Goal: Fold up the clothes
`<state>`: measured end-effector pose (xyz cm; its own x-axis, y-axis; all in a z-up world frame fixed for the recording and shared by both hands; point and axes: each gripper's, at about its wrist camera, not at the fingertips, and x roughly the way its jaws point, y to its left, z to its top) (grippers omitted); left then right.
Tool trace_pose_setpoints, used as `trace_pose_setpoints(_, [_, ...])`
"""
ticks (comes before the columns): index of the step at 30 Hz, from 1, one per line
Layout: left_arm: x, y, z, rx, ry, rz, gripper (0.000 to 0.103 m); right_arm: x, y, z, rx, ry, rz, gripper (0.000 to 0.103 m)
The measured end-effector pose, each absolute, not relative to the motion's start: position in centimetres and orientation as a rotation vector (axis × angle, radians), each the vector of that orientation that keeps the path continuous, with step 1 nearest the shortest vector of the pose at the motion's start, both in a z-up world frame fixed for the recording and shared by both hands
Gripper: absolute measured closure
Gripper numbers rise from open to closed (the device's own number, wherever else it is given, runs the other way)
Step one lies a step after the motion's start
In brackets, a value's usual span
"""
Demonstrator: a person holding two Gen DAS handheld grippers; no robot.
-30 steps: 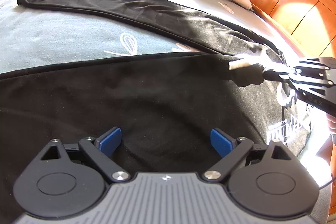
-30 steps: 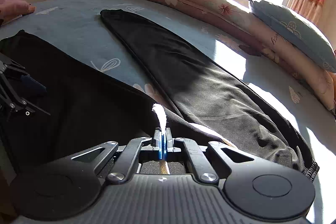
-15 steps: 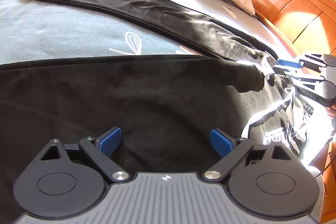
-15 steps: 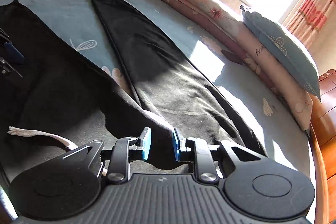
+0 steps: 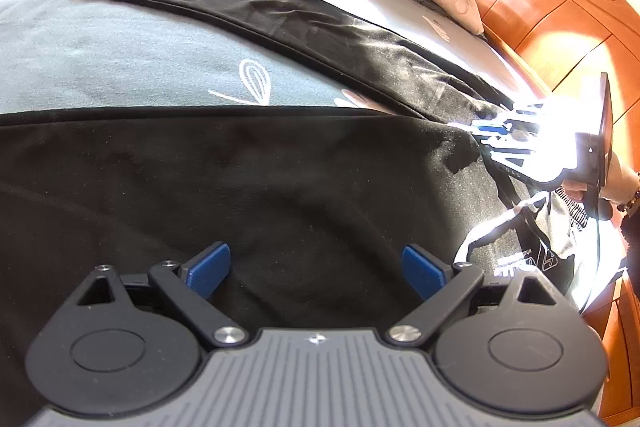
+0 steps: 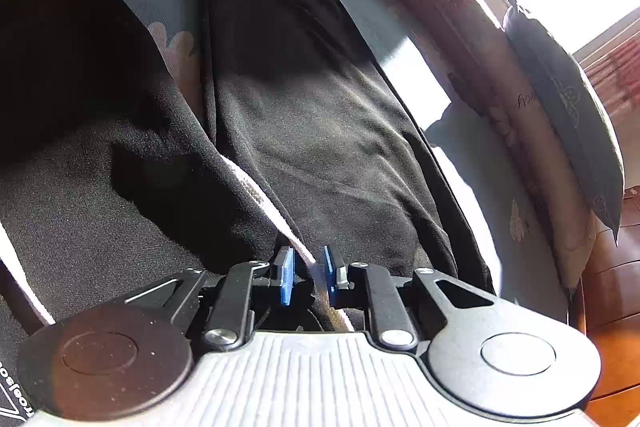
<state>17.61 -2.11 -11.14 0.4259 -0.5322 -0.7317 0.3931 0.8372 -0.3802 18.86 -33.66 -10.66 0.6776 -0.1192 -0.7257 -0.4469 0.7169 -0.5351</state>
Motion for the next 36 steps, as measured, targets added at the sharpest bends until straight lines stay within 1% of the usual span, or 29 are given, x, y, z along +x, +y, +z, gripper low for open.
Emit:
trace_pose_setpoints(1, [17.6, -2.1, -11.1, -0.162, 0.971, -0.582, 0.010, 18.8, -33.7, -10.6, -0.764, 0.825, 0.208, 0.097])
trace_pose_setpoints(2, [17.6, -2.1, -11.2, -0.164, 0.971, -0.583, 0.010, 18.7, -33.7, -10.6, -0.761, 0.826, 0.210, 0.101])
trace_pose_setpoints(7, [17.6, -1.9, -11.2, -0.164, 0.968, -0.593, 0.010, 18.0, -33.6, -8.8, -0.735, 0.762, 0.150, 0.101])
trace_pose_setpoints(11, [17.6, -1.9, -11.2, -0.164, 0.964, -0.597, 0.009, 16.1, -33.4, -5.1, -0.675, 0.690, 0.137, 0.101])
trace_pose_setpoints(15, [17.5, -2.1, -11.3, -0.149, 0.957, -0.601, 0.009, 12.9, -32.8, -2.5, -0.657, 0.657, 0.203, 0.100])
trace_pose_setpoints(16, [17.5, -2.1, -11.3, -0.145, 0.956, -0.602, 0.008, 11.9, -32.6, -2.1, -0.654, 0.659, 0.227, 0.098])
trace_pose_setpoints(19, [17.4, -2.3, -11.2, -0.132, 0.955, -0.598, 0.008, 9.4, -32.2, -2.3, -0.678, 0.704, 0.293, 0.086])
trace_pose_setpoints(22, [17.4, -2.4, -11.1, -0.137, 0.961, -0.586, 0.008, 7.4, -31.6, -4.1, -0.772, 0.786, 0.325, 0.084])
trace_pose_setpoints(25, [17.7, -2.2, -9.7, -0.174, 0.956, -0.596, 0.009, 6.6, -31.6, -4.6, -0.761, 0.793, 0.308, 0.084])
trace_pose_setpoints(27, [17.9, -2.0, -8.5, -0.201, 0.936, -0.615, 0.009, 6.6, -31.9, -4.0, -0.675, 0.758, 0.306, 0.081])
trace_pose_setpoints(28, [18.2, -2.1, -7.6, -0.221, 0.913, -0.638, 0.009, 7.0, -32.1, -3.8, -0.617, 0.734, 0.298, 0.075])
trace_pose_setpoints(29, [19.0, -2.5, -6.8, -0.255, 0.906, -0.665, 0.008, 7.5, -32.3, -3.6, -0.557, 0.709, 0.288, 0.071])
trace_pose_setpoints(32, [22.5, -4.0, -5.3, -0.390, 0.921, -0.749, 0.008, 10.6, -32.9, -4.0, -0.347, 0.662, 0.245, 0.071])
trace_pose_setpoints(36, [28.8, -7.6, -7.2, -0.589, 1.047, -0.776, 0.008, 15.0, -33.4, -6.8, -0.058, 0.693, 0.170, 0.070])
